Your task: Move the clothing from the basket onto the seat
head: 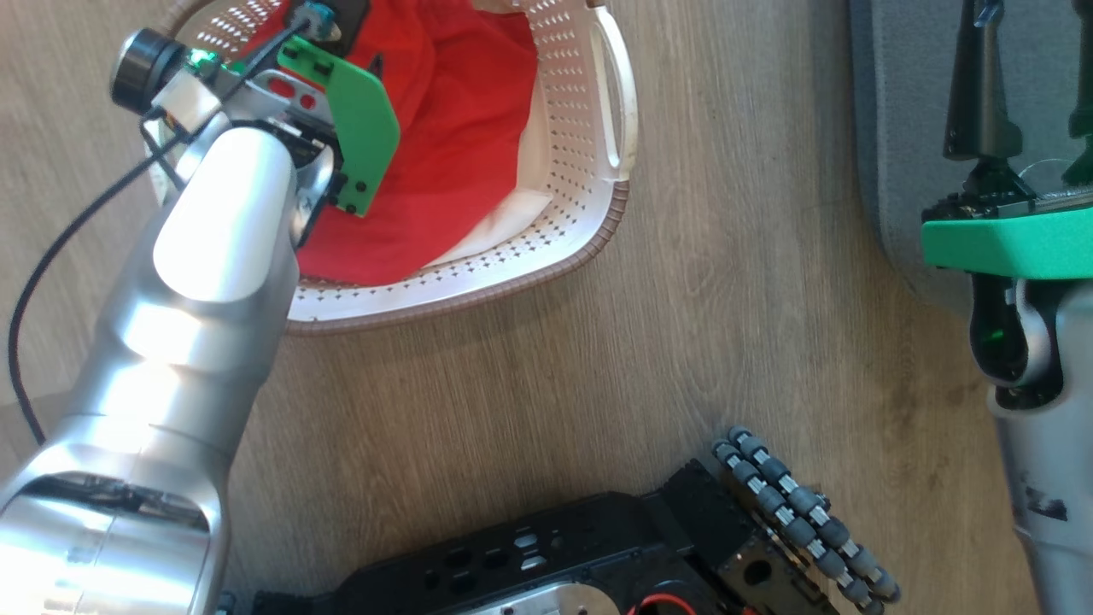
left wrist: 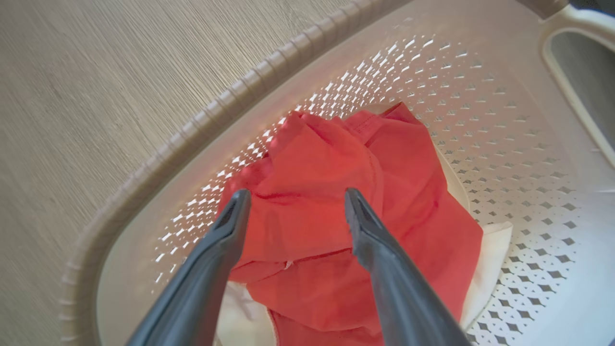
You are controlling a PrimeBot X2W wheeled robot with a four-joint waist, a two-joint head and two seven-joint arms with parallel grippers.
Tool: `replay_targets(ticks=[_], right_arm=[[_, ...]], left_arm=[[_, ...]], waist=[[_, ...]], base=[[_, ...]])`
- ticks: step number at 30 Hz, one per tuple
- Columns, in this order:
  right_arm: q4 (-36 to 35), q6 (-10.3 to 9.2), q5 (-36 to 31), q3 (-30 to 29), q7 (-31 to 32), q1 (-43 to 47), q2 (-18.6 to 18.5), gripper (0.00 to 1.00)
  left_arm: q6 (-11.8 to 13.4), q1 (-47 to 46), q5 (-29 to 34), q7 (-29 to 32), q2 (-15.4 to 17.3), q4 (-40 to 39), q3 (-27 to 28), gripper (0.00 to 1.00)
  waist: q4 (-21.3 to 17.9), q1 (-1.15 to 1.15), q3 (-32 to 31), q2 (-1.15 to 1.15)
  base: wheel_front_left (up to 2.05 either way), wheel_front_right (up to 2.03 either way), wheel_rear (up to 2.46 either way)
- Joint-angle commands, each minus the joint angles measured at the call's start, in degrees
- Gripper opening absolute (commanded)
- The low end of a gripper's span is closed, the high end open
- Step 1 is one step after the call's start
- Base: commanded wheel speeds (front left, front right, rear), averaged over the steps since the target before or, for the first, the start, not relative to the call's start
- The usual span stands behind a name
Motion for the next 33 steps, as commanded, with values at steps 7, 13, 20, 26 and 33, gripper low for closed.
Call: replay_targets(ticks=[7, 13, 20, 26, 33], right_arm=[[-2.07, 0.41, -0.16, 0.36, -0.59, 1.99, 0.84, 1.00], [-2.43, 0.41, -0.39, 0.30, -0.59, 2.37, 1.74, 1.00], [-3.48, 0.41, -0.66, 0.26, -0.59, 3.00, 2.74, 1.00], [-4.84, 0.41, -0.64, 0.04, -0.59, 4.05, 3.81, 1.00], [-5.35, 0.41, -0.31, -0.02, -0.59, 5.27, 5.02, 1.00]], left_arm=[[0.64, -2.31, -1.28, 2.32, 2.19, 1.65, 1.18, 1.00], [1.08, -3.08, -1.79, 3.08, 2.89, 3.36, 1.20, 1.00], [1.93, -4.36, -2.23, 3.34, 3.65, 4.62, 1.19, 1.00], [3.31, -5.51, -2.25, 4.38, 3.97, 5.41, 1.10, 1.00], [3.82, -6.71, -2.53, 4.82, 4.71, 6.45, 0.80, 1.00]], waist=[[-2.00, 0.00, 1.28, 0.00], [-2.98, 0.00, 1.93, 0.00], [-3.63, 0.00, 2.81, 0.00], [-4.23, 0.00, 3.76, 0.00], [-5.29, 0.00, 4.94, 0.00]], base=[[0.00, 0.00, 0.00], [0.00, 0.00, 0.00], [0.00, 0.00, 0.00], [0.00, 0.00, 0.00], [0.00, 0.00, 0.00]])
